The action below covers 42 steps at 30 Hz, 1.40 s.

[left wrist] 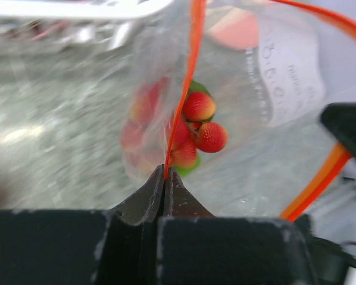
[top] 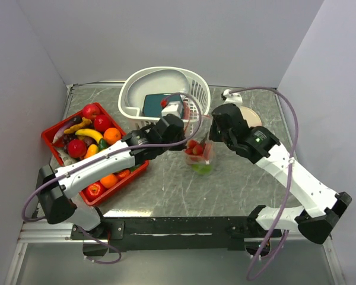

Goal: Place the food in the zip-top bag and seal the zipper

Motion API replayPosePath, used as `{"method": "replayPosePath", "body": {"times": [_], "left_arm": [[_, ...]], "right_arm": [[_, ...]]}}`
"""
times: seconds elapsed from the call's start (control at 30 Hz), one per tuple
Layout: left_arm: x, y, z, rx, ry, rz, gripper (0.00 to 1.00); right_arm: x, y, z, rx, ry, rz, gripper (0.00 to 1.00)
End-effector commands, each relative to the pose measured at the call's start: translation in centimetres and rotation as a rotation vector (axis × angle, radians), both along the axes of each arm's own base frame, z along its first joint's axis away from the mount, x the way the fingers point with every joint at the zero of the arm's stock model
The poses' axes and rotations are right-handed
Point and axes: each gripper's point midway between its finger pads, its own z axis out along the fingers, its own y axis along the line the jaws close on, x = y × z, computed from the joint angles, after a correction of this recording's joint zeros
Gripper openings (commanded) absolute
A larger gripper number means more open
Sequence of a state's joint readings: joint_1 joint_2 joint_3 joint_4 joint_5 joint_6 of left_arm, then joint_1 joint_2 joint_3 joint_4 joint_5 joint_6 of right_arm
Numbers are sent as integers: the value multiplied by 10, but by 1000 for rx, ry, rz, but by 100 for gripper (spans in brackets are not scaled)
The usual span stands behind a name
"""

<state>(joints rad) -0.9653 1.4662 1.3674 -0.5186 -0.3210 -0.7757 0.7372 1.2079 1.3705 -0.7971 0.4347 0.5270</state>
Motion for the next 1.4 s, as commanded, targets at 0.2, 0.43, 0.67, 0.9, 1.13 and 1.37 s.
{"method": "replayPosePath", "body": {"times": [0.2,0.43,0.67,0.9,1.13,1.37], "left_arm": [[16,-29,9,-107,-33,-47,1],[20,10,-31,-70,6,54,31],[22,101,21,-76,-122,327,68],[33,229,-5,74,-48,715,74],[15,301,-56,174,75,926,91],[3,323,-85,163,146,986,97]], "right_arm": [[-12,10,-17,-140,15,21,0],[-1,38,-59,-119,81,94,0],[-6,65,-40,24,45,190,0],[-10,72,-37,48,40,246,0],[-16,77,-34,78,35,284,0],[-20,78,-37,85,42,309,0]]}}
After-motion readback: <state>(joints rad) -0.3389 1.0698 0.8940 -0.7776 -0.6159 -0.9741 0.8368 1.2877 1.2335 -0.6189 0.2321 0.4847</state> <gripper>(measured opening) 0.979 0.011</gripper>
